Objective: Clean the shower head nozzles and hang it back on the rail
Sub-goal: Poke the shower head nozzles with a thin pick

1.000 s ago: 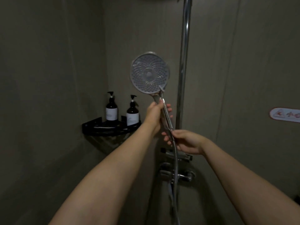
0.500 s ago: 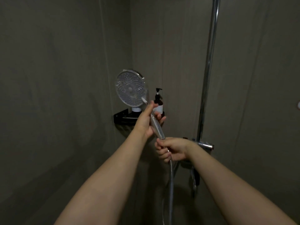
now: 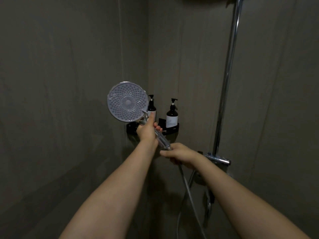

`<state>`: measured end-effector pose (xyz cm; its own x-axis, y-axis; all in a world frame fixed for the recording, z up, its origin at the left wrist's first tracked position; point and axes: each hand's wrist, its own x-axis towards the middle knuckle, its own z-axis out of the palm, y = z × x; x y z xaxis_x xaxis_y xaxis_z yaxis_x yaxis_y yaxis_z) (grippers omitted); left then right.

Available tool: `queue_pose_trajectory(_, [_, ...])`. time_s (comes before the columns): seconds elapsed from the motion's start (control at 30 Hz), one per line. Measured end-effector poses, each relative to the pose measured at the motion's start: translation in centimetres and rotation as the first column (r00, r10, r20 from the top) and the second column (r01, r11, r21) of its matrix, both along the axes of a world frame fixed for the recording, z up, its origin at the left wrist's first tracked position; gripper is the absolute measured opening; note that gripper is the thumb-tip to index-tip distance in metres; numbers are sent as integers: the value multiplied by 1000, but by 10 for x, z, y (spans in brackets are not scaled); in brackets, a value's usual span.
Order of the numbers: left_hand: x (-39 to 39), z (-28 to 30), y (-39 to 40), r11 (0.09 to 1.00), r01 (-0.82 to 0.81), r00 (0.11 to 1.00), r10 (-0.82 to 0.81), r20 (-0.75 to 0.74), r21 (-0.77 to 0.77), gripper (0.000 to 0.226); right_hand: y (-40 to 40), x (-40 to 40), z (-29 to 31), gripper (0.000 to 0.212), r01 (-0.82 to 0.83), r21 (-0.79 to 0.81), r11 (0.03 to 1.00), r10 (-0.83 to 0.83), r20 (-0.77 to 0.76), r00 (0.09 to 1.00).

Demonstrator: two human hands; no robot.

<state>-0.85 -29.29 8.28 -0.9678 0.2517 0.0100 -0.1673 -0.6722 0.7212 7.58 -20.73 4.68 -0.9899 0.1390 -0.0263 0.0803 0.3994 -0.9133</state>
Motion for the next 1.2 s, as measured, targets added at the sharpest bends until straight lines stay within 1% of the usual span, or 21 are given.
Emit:
queue_pose_trajectory(0.03, [0, 0, 1, 1000, 4, 1000, -4, 2, -9, 20, 5, 4, 1, 15, -34, -135, 990, 40, 43, 998])
queue_pose_trajectory(0.07, [1, -1, 2, 1000, 7, 1000, -7, 5, -16, 21, 11, 8, 1, 17, -50, -248, 967, 68, 65, 996])
queue_pose_trajectory(0.1, [3, -2, 3, 1000, 13, 1000, -13, 7, -17, 20, 17, 10, 1, 21, -57, -299, 952, 82, 72, 994])
queue_pose_trajectory(0.13, [5, -2, 4, 1000, 19, 1000, -19, 7, -13, 20, 21, 11, 0, 22, -53, -291, 955, 76, 71, 995])
queue_pose_trajectory(0.23, [10, -2, 8, 1000, 20, 1000, -20, 3, 6, 21, 22, 15, -2, 7, 18, -129, 991, -17, 15, 1000])
queue_pose_trajectory(0.27, [11, -1, 8, 1000, 21, 1000, -21, 1, 10, 21, 21, 16, -2, 6, 32, -120, 992, -33, -4, 999])
queue_pose_trajectory(0.3, [11, -1, 9, 1000, 21, 1000, -21, -2, 8, 21, 22, 17, -3, 8, 20, -173, 985, -21, -7, 1000])
queue_pose_trajectory(0.37, [12, -1, 10, 1000, 26, 1000, -26, -7, 1, 22, 23, 20, -4, 22, -24, -306, 952, 27, 4, 1000])
queue_pose_trajectory(0.4, [14, 0, 10, 1000, 30, 1000, -30, -7, 2, 22, 25, 21, -5, 23, -23, -304, 952, 23, -1, 1000])
queue_pose_trajectory(0.5, [18, 0, 11, 999, 38, 999, -38, -4, 10, 21, 28, 22, -7, 12, 49, -203, 978, -62, -60, 996])
queue_pose_trajectory(0.53, [20, 1, 10, 999, 42, 999, -42, 0, 10, 21, 28, 22, -8, 14, 57, -224, 973, -74, -69, 995])
queue_pose_trajectory(0.6, [22, 2, 9, 998, 54, 999, -54, 4, 13, 22, 27, 25, -8, 27, 27, -324, 946, -47, -53, 998])
queue_pose_trajectory(0.63, [22, 2, 9, 998, 57, 998, -57, 6, 13, 22, 26, 27, -7, 27, 19, -335, 942, -34, -41, 999])
queue_pose_trajectory(0.73, [26, 2, 8, 999, 42, 999, -42, 5, 16, 22, 23, 29, -7, 12, 58, -219, 974, -74, -69, 995])
queue_pose_trajectory(0.8, [27, 3, 6, 999, 40, 999, -40, 5, 23, 22, 22, 30, -8, 16, 54, -270, 961, -80, -84, 993])
queue_pose_trajectory(0.87, [28, 3, 5, 999, 41, 999, -41, 1, 24, 23, 21, 33, -7, 21, 30, -315, 949, -51, -59, 997])
queue_pose_trajectory(0.97, [31, 3, 4, 999, 38, 999, -38, 0, 29, 22, 20, 34, -7, 7, 60, -229, 972, -81, -82, 993])
queue_pose_trajectory(1.0, [31, 3, 3, 999, 39, 999, -39, 0, 35, 22, 19, 34, -7, 7, 66, -240, 969, -91, -96, 991])
queue_pose_trajectory(1.1, [31, 4, 1, 998, 47, 999, -47, 2, 40, 22, 17, 33, -7, 20, 53, -294, 954, -77, -68, 995])
queue_pose_trajectory(1.13, [31, 4, 0, 998, 45, 999, -45, 4, 38, 22, 17, 34, -6, 19, 62, -277, 959, -84, -70, 994])
queue_pose_trajectory(1.2, [31, 4, -1, 999, 34, 999, -34, 7, 38, 22, 14, 35, -5, 9, 104, -237, 966, -132, -107, 986])
